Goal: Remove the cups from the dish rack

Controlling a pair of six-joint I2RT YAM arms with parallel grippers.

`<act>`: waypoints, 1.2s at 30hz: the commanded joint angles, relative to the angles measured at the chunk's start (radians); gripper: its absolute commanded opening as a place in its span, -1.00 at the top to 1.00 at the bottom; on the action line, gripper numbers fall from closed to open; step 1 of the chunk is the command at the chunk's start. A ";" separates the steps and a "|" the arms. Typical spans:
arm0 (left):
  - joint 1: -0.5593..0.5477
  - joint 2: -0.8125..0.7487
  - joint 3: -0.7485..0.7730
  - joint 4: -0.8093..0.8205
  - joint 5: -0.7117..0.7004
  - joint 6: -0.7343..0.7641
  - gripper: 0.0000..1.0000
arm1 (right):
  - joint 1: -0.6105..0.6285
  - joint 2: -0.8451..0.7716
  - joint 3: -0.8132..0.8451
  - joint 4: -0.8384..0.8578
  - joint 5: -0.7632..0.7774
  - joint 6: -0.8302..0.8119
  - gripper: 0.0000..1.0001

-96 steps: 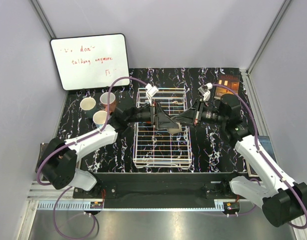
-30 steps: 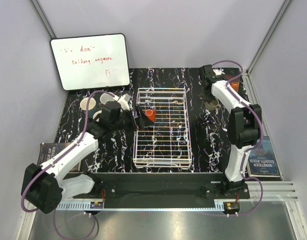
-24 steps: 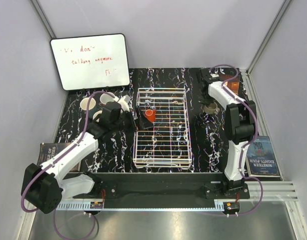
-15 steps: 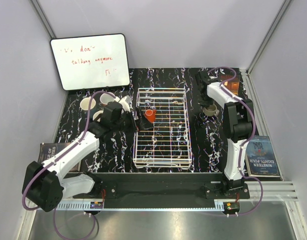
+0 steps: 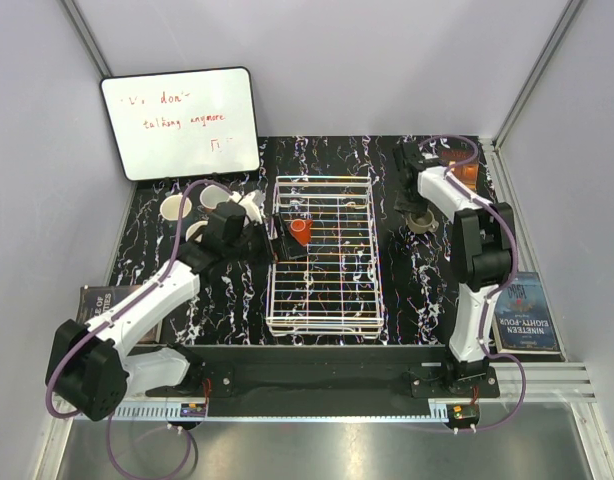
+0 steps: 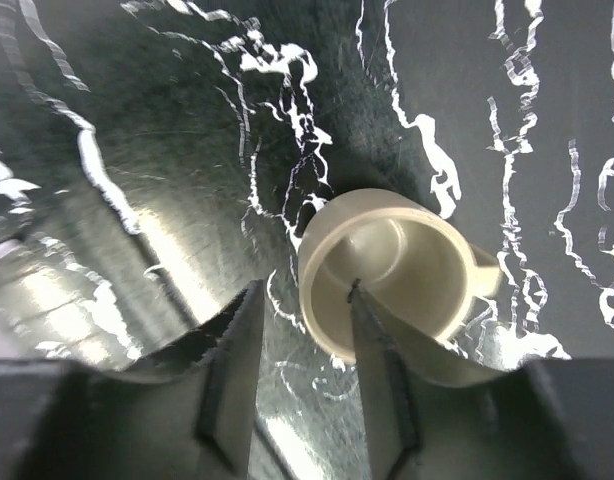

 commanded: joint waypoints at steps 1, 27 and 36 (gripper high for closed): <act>-0.001 0.013 0.069 0.000 -0.021 0.030 -0.98 | 0.001 -0.135 0.013 0.012 -0.003 0.022 -0.01; -0.001 0.571 0.574 -0.296 -0.419 0.247 -0.89 | 0.053 -0.799 -0.286 0.074 -0.520 0.051 -0.34; -0.032 0.603 0.641 -0.293 -0.410 0.251 -0.89 | 0.056 -0.791 -0.321 0.083 -0.535 0.051 -0.33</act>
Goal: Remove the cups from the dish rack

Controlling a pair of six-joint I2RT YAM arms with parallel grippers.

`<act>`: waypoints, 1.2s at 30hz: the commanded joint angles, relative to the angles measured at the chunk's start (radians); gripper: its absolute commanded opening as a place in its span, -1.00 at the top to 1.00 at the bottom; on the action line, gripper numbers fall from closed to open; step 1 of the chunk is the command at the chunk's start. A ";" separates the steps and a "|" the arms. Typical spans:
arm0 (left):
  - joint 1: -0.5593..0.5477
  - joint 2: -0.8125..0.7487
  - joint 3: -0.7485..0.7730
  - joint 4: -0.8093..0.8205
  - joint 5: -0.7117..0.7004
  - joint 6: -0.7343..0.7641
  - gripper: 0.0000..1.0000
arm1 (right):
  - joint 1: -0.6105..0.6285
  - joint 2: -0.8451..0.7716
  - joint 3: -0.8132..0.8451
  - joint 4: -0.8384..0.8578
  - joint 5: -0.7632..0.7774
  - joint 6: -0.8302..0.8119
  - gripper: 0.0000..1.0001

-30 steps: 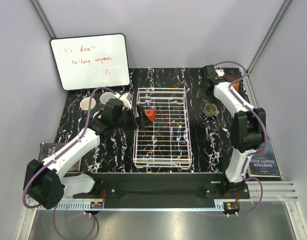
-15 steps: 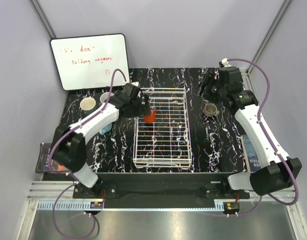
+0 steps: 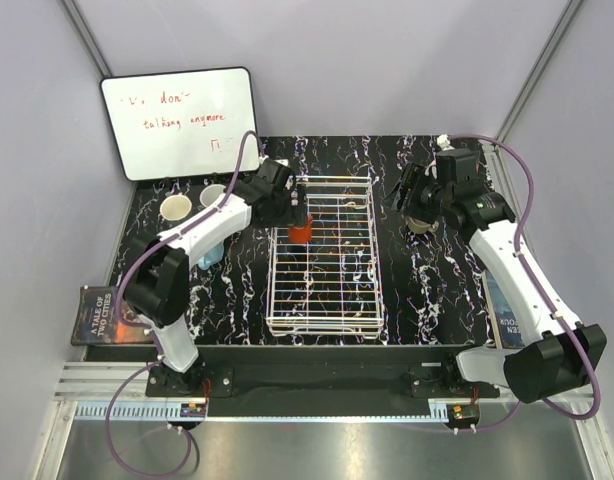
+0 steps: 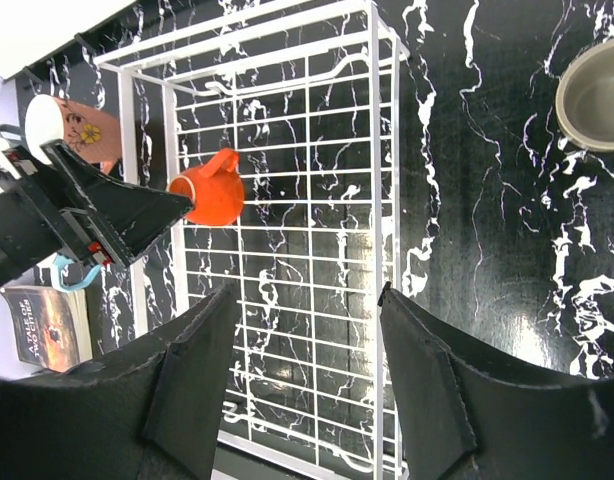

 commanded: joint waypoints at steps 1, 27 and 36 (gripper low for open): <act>-0.029 -0.008 0.063 0.016 -0.014 0.022 -0.89 | 0.004 -0.023 -0.015 0.022 -0.026 -0.012 -0.33; -0.157 -0.083 0.054 -0.004 -0.293 0.011 -0.89 | 0.004 -0.058 -0.074 0.028 -0.035 -0.007 -0.33; -0.164 -0.019 0.083 0.015 -0.268 0.022 -0.89 | 0.004 -0.063 -0.084 0.023 -0.029 -0.015 -0.33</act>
